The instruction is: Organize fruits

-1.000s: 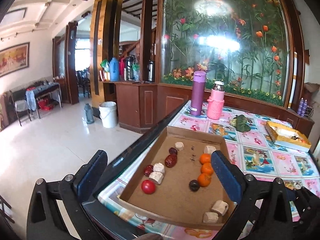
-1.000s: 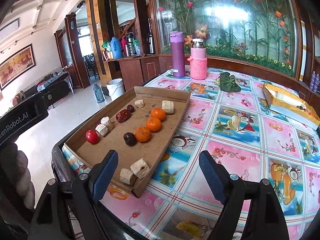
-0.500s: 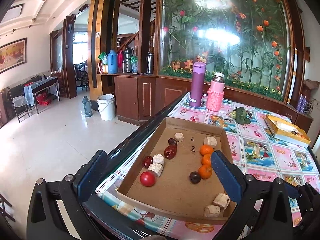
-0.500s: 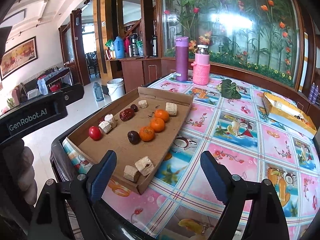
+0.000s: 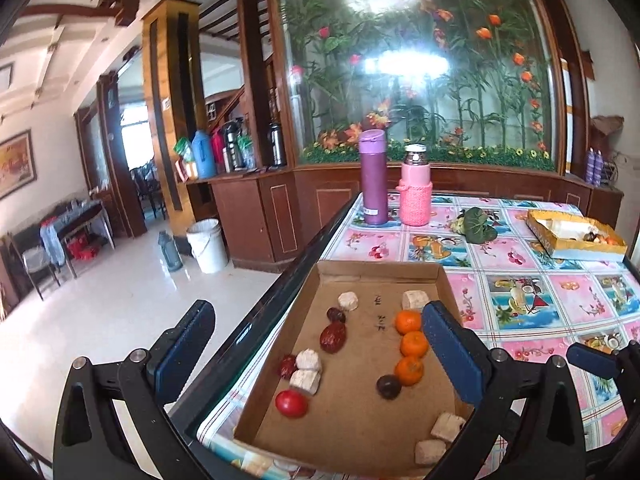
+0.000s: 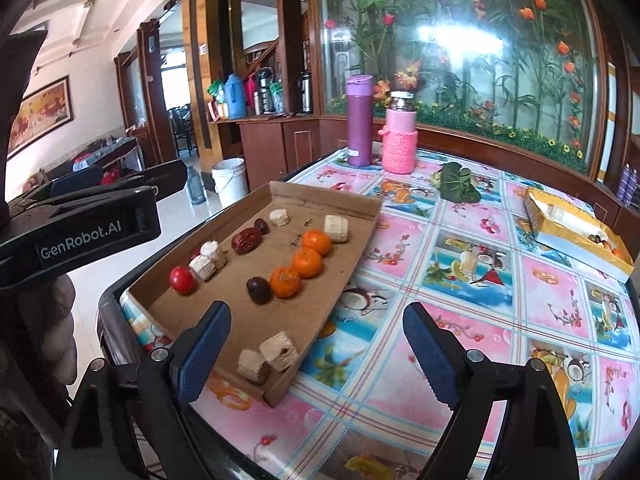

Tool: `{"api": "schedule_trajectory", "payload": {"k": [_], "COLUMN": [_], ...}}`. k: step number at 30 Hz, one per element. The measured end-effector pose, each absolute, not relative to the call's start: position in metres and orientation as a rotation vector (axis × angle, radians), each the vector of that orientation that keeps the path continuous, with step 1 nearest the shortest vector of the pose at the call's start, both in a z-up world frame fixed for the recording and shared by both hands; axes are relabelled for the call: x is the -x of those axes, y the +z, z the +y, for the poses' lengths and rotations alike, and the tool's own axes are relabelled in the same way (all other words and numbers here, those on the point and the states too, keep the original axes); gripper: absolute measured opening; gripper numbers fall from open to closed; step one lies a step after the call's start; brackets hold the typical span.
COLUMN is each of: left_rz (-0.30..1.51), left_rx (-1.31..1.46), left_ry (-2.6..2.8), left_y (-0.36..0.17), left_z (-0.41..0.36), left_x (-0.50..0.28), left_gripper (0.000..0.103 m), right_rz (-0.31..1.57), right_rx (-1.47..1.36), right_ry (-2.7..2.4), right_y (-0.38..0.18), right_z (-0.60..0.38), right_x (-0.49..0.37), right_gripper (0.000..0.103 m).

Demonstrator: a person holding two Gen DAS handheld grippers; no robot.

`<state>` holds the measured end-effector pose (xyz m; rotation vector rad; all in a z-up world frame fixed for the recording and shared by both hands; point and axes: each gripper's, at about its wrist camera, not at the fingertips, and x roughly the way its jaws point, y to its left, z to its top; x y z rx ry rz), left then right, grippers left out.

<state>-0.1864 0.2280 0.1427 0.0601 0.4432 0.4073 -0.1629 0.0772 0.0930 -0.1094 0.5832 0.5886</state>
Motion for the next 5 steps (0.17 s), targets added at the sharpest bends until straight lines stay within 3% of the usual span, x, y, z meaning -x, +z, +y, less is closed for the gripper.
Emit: {"api": "schedule_trajectory", "payload": {"k": [5], "left_rz": [0.516], "left_rx": [-0.067], "left_ry": [0.342], "left_y": [0.138], "left_z": [0.204], "left_x": [0.163], "left_gripper": [0.103], "right_rz": [0.601], "right_rx": [0.059], "right_ry": [0.544], "right_y": [0.091], "right_z": [0.054], "right_x": [0.149], "right_gripper": [0.092]}}
